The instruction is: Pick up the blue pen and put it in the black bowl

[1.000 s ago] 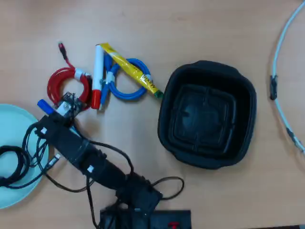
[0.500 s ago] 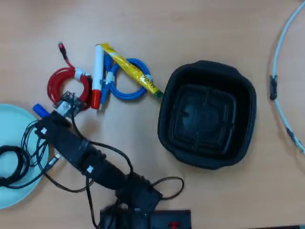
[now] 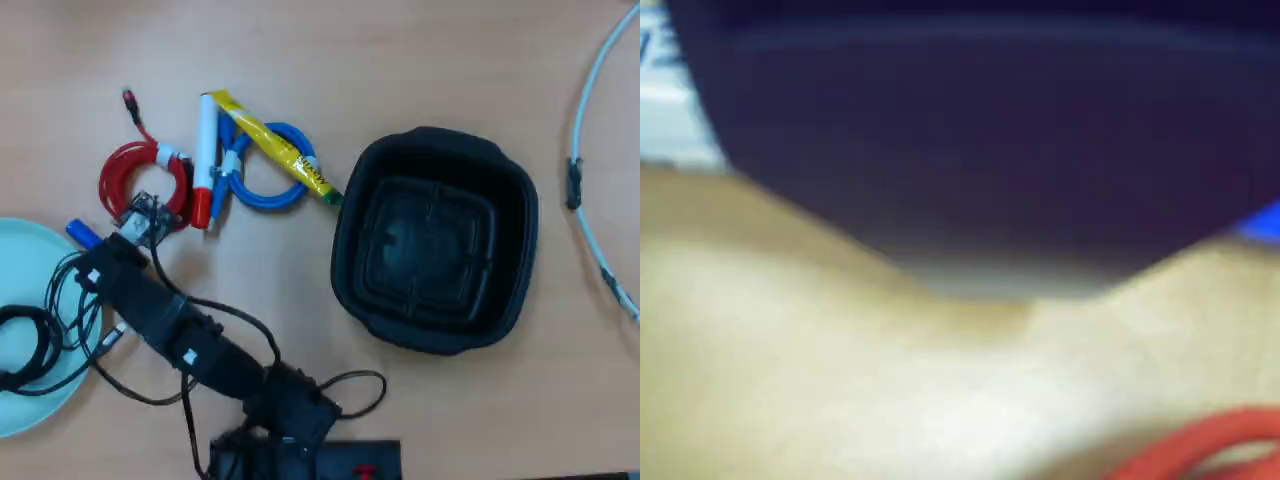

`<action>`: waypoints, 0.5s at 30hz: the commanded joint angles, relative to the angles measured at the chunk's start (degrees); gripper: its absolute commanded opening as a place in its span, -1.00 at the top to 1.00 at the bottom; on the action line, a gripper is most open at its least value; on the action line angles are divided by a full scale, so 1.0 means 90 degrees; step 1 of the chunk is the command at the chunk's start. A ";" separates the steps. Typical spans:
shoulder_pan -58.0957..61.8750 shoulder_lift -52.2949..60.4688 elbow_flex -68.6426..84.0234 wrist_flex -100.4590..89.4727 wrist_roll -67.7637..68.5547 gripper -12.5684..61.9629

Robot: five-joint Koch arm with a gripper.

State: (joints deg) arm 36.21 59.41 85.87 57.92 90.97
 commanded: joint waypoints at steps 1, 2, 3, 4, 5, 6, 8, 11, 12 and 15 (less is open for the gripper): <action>0.0049 0.0020 0.0410 0.0078 0.0166 0.83; 0.0137 0.0107 0.0576 0.0078 0.0156 0.83; 0.0254 0.0254 0.0791 0.0078 0.0137 0.83; 0.0400 0.0459 0.1016 0.0078 0.0117 0.83; 0.0527 0.0732 0.1279 0.0078 0.0098 0.83; 0.0654 0.1045 0.1504 0.0078 0.0010 0.83; 0.0967 0.1660 0.1846 0.0176 -0.0576 0.83; 0.1631 0.2266 0.2324 0.0635 -0.1777 0.83; 0.1846 0.2363 0.2529 0.0742 -0.2012 0.83; 0.2568 0.2705 0.3047 0.0850 -0.2461 0.83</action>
State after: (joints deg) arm 56.07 80.77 112.32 59.94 72.07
